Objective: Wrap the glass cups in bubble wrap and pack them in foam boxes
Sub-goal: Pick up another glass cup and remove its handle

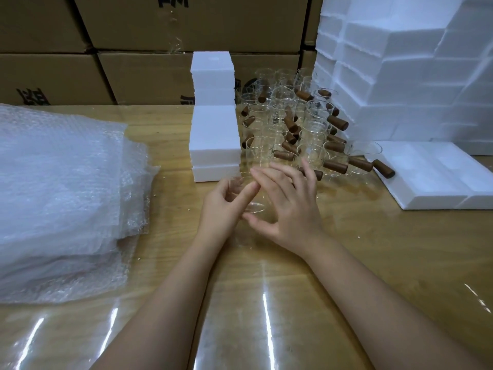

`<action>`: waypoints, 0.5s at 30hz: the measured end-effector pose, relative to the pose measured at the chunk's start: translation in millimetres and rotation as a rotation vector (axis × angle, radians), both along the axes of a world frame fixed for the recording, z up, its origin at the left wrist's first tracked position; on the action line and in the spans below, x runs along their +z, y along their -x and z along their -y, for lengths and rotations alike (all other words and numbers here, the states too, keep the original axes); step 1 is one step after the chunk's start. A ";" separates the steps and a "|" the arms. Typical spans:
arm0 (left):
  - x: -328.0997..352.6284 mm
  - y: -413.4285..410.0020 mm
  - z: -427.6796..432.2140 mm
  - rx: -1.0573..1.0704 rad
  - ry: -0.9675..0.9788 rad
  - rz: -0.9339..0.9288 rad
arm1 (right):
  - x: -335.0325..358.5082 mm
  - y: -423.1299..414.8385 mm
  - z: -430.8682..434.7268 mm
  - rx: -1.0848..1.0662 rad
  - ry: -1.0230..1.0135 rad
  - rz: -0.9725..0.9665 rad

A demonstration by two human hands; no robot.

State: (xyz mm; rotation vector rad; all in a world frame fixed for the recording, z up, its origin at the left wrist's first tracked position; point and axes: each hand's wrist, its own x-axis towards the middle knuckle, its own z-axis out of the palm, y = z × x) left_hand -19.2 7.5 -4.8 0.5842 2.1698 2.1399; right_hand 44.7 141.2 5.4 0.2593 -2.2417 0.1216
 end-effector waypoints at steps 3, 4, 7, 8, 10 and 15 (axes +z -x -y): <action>-0.3 0.1 0.1 -0.010 0.051 -0.018 | -0.8 0.1 0.3 -0.043 -0.046 -0.025; 0.6 0.2 0.2 -0.025 0.065 0.004 | -0.6 -0.3 1.5 -0.056 -0.041 -0.010; 2.2 3.3 0.4 -0.104 0.030 0.104 | 2.4 -2.6 3.2 -0.075 0.085 0.099; 2.1 3.3 0.6 -0.131 0.029 0.110 | 4.2 -3.6 2.8 -0.074 0.164 0.172; 0.7 1.5 0.7 -0.172 0.074 0.086 | 6.1 -5.5 0.5 -0.080 0.293 0.297; -3.0 -3.9 -1.3 -0.149 0.277 -0.128 | 6.3 -6.8 -0.7 -0.082 0.397 0.327</action>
